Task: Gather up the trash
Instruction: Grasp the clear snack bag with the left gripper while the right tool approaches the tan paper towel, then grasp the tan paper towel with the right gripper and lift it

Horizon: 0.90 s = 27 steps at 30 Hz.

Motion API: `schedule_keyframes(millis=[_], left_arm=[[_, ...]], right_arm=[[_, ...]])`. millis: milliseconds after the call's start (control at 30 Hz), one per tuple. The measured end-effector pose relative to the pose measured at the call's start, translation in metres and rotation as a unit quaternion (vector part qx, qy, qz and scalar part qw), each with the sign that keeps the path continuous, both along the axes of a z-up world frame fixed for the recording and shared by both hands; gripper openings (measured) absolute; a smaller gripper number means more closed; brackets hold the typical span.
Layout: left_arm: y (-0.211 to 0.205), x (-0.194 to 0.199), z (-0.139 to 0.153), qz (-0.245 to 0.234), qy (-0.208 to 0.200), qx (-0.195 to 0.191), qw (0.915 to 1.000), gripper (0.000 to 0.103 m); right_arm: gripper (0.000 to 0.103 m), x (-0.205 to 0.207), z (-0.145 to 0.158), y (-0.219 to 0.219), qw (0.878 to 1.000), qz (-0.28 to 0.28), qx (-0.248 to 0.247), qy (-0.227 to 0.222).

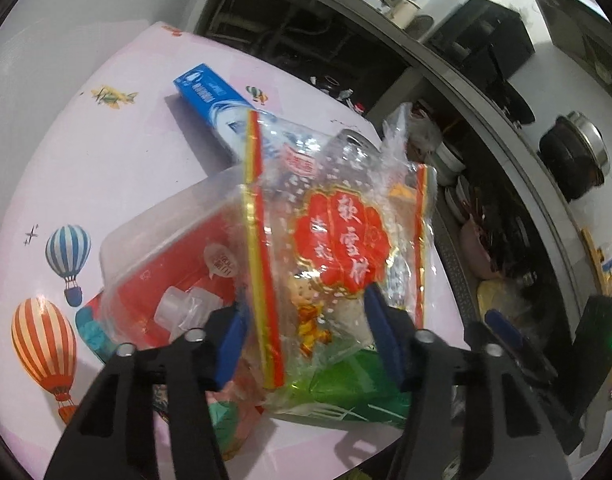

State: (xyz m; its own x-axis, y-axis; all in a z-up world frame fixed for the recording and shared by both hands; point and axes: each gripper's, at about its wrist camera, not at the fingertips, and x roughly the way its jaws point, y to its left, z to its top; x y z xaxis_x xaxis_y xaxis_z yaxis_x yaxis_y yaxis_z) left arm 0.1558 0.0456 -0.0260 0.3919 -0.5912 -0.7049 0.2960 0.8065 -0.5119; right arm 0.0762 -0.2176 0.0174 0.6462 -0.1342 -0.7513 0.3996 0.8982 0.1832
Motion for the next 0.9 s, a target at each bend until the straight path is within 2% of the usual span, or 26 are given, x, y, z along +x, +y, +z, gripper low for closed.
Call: schedule_keyframes(millis=[100,267,500,700,900], left_arm=[[0.006,-0.001,0.001,0.009,0.002,-0.016,0.9998,0.032],[0.01,-0.005,0.006,0.007,-0.001,-0.042,0.9991,0.017],[0.018,-0.012,0.019,-0.001,-0.023,-0.083,0.9962,0.013],[0.027,-0.018,0.044,-0.006,-0.061,-0.125,0.9903,0.011],[0.047,-0.015,0.071,0.019,-0.102,-0.158,0.9821,0.011]], right_arm=[[0.092,0.0,0.0,0.001,1.0,0.002,-0.005,-0.001],[0.09,-0.002,-0.001,0.002,1.0,0.004,-0.006,0.0],[0.087,-0.004,0.002,0.0,1.0,-0.002,-0.009,-0.004],[0.086,-0.008,0.006,-0.005,1.0,-0.008,-0.013,-0.01],[0.085,-0.006,0.014,-0.019,1.0,-0.004,0.01,-0.024]])
